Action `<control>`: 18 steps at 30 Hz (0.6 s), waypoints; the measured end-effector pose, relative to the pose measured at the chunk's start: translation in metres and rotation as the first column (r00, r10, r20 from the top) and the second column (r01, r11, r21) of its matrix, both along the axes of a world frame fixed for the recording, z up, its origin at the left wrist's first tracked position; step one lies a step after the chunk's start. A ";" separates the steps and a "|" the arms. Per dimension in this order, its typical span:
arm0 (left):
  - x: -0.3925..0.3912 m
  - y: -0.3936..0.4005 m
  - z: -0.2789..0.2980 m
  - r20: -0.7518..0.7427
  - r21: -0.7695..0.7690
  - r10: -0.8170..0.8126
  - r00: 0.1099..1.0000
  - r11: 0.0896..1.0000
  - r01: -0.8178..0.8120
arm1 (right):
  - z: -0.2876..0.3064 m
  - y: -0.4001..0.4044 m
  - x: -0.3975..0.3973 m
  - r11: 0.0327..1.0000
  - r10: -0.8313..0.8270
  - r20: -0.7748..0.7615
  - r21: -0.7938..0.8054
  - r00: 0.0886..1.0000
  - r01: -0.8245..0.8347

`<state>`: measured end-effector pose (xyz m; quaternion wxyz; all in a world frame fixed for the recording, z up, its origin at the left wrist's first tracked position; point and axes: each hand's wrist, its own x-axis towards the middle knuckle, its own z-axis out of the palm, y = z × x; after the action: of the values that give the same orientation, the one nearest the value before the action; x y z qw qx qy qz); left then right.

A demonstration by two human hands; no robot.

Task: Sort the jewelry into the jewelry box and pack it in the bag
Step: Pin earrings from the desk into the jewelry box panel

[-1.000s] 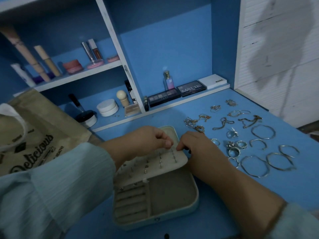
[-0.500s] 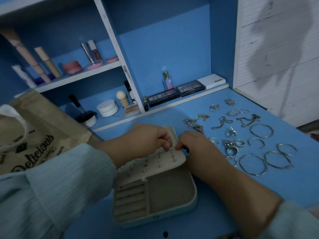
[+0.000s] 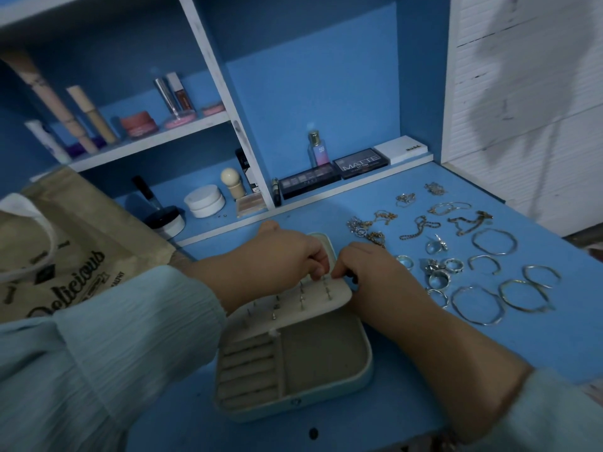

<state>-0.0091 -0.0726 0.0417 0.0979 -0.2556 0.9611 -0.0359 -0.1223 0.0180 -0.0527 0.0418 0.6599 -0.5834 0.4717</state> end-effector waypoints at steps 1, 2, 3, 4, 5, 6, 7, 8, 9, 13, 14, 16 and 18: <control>-0.001 -0.001 0.000 0.020 -0.030 -0.015 1.000 0.999 0.016 | 0.000 0.000 0.000 1.000 -0.002 -0.003 -0.001 1.000 0.002; -0.002 -0.002 0.000 0.043 -0.060 -0.032 0.999 0.998 0.035 | -0.001 0.000 0.000 1.000 -0.003 -0.005 -0.003 1.000 0.003; -0.003 -0.002 0.000 0.072 -0.092 -0.050 0.996 0.994 0.056 | -0.002 -0.001 -0.001 1.000 -0.004 -0.006 -0.001 1.000 0.004; -0.004 -0.003 0.000 0.103 -0.120 -0.065 0.993 0.990 0.077 | -0.003 -0.001 -0.001 1.000 -0.007 -0.004 0.005 1.000 0.007; -0.004 -0.004 -0.001 0.129 -0.141 -0.079 0.989 0.985 0.097 | -0.004 -0.002 -0.002 1.000 -0.008 -0.006 0.011 1.000 0.008; -0.005 -0.005 -0.001 0.146 -0.152 -0.092 0.985 0.982 0.114 | -0.005 -0.003 -0.002 1.000 -0.010 -0.008 0.012 1.000 0.010; -0.005 -0.007 -0.001 0.156 -0.159 -0.102 0.982 0.979 0.127 | -0.006 -0.003 -0.003 1.000 -0.010 -0.008 0.011 1.000 0.010; -0.006 -0.007 -0.001 0.165 -0.163 -0.109 0.980 0.977 0.136 | -0.007 -0.004 -0.003 1.000 -0.010 -0.007 0.006 1.000 0.010; -0.006 -0.008 -0.001 0.174 -0.169 -0.118 0.978 0.974 0.148 | -0.007 -0.004 -0.003 1.000 -0.012 -0.005 -0.005 1.000 0.012; -0.007 -0.006 -0.001 0.169 -0.167 -0.142 0.975 0.971 0.171 | -0.005 -0.003 0.000 0.998 -0.053 -0.011 -0.031 0.999 0.052; -0.007 -0.006 0.000 0.159 -0.150 -0.136 0.978 0.976 0.161 | -0.004 -0.003 0.000 0.998 -0.060 -0.018 -0.021 0.998 0.060; -0.006 -0.006 0.000 0.138 -0.097 -0.114 0.984 0.987 0.128 | -0.004 -0.004 0.000 0.998 -0.057 -0.003 0.020 0.998 0.057; -0.005 -0.007 0.001 0.088 -0.025 -0.085 0.992 0.996 0.088 | -0.005 -0.005 0.000 0.998 -0.047 0.015 0.048 0.999 0.046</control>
<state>-0.0136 -0.0793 0.0427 0.1342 -0.2133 0.9656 -0.0648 -0.1226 0.0135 -0.0576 0.0324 0.6430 -0.6101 0.4619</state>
